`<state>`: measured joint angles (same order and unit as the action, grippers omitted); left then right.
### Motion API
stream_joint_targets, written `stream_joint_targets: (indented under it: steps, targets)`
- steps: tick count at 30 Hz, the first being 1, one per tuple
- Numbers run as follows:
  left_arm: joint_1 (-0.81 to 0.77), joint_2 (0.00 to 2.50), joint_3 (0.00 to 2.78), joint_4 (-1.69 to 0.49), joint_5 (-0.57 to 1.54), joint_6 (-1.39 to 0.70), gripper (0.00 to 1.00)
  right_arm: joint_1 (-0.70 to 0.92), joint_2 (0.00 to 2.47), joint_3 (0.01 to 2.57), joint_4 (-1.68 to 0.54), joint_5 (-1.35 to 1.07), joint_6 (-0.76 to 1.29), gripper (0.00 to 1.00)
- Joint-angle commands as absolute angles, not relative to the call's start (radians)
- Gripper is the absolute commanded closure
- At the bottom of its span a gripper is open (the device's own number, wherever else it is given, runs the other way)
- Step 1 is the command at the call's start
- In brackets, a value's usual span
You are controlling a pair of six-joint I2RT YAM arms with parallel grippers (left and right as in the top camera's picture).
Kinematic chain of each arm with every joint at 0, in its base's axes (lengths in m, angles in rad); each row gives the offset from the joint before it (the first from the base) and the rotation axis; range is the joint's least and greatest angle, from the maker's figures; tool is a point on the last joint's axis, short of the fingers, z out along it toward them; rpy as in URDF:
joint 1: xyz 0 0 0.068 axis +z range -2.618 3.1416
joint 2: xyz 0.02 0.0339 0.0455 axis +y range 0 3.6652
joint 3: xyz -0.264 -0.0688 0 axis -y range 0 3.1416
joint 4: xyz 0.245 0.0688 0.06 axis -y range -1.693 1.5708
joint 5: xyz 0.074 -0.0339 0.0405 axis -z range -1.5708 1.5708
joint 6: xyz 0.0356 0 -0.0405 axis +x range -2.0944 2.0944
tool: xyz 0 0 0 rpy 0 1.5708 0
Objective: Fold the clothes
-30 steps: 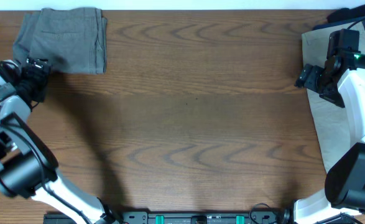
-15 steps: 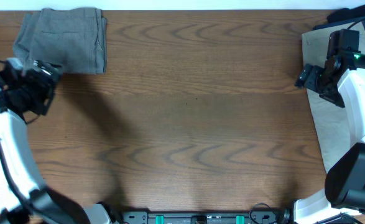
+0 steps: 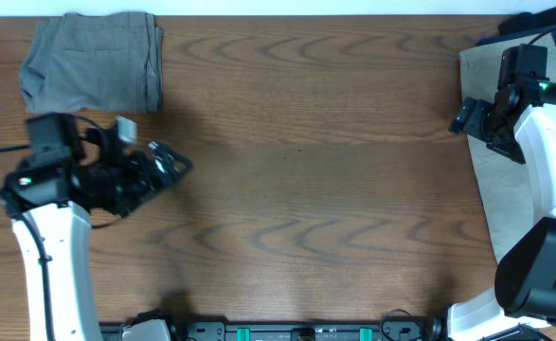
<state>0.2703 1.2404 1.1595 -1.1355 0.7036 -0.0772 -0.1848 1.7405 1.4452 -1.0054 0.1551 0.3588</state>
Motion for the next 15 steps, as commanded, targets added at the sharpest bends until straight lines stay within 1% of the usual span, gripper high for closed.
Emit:
stream_joint_targets:
  steps: [1,8,12,15]
  targets:
    - [0.191,1.198,1.118,-1.175,0.662,-0.007,0.02,-0.189,1.726,1.456,-1.005,0.168,0.358,0.01]
    - [0.012,1.066,1.083,-1.279,0.548,-0.028,0.02,-0.189,1.726,1.456,-1.005,0.168,0.358,0.01]
    - [-0.059,0.951,1.083,-1.315,0.429,-0.118,0.02,-0.189,1.726,1.456,-1.005,0.168,0.358,0.01]
    - [-0.088,0.869,1.083,-1.356,0.407,-0.118,0.02,-0.189,1.726,1.456,-1.005,0.168,0.358,0.01]
